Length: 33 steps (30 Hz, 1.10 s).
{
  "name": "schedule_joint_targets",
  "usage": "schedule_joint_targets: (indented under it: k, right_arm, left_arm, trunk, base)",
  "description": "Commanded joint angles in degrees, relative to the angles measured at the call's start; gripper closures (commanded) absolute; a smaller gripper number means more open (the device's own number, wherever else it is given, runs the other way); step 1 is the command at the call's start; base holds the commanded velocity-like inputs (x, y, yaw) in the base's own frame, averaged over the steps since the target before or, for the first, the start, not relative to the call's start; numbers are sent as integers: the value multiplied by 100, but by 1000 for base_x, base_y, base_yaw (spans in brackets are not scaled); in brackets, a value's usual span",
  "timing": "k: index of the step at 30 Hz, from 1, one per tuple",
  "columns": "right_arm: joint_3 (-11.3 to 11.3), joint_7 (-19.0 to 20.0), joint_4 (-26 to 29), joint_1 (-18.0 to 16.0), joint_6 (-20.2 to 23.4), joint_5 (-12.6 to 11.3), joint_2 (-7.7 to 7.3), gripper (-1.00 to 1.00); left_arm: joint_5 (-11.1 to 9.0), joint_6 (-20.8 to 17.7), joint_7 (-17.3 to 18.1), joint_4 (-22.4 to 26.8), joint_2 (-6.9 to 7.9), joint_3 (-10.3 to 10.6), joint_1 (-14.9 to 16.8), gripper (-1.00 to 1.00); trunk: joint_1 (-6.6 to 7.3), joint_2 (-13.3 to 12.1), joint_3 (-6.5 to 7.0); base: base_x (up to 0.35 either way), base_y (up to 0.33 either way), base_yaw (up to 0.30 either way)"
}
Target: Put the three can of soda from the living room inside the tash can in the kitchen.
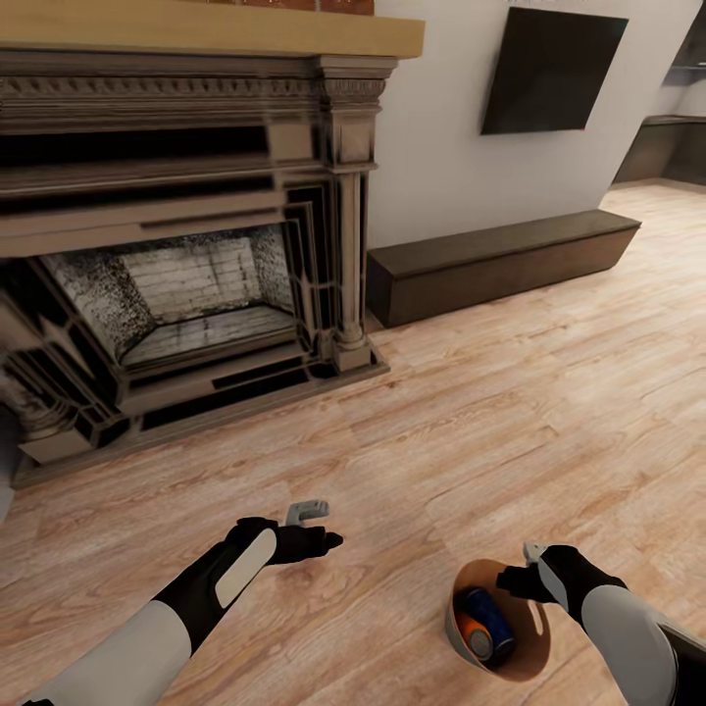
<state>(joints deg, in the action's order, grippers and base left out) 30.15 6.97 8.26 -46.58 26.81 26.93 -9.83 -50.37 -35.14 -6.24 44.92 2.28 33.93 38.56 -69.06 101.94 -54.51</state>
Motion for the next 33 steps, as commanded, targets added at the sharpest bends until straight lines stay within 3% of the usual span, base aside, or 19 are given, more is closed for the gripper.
schedule_joint_targets:
  k: [1, 33]
  right_arm:
    - [0, 2, 0, 0, 0, 1, 3, -100]
    - [-5, -3, 0, 44, -30, -14, 21, -100]
  left_arm:
    - [1, 2, 0, 0, 0, 0, -2, -100]
    - [1, 17, 0, -17, 0, -1, -6, -100]
  trunk:
    - [23, -42, 18]
    - [725, -1325, 593]
  base:
    - [0, 0, 0]
    - [0, 0, 0]
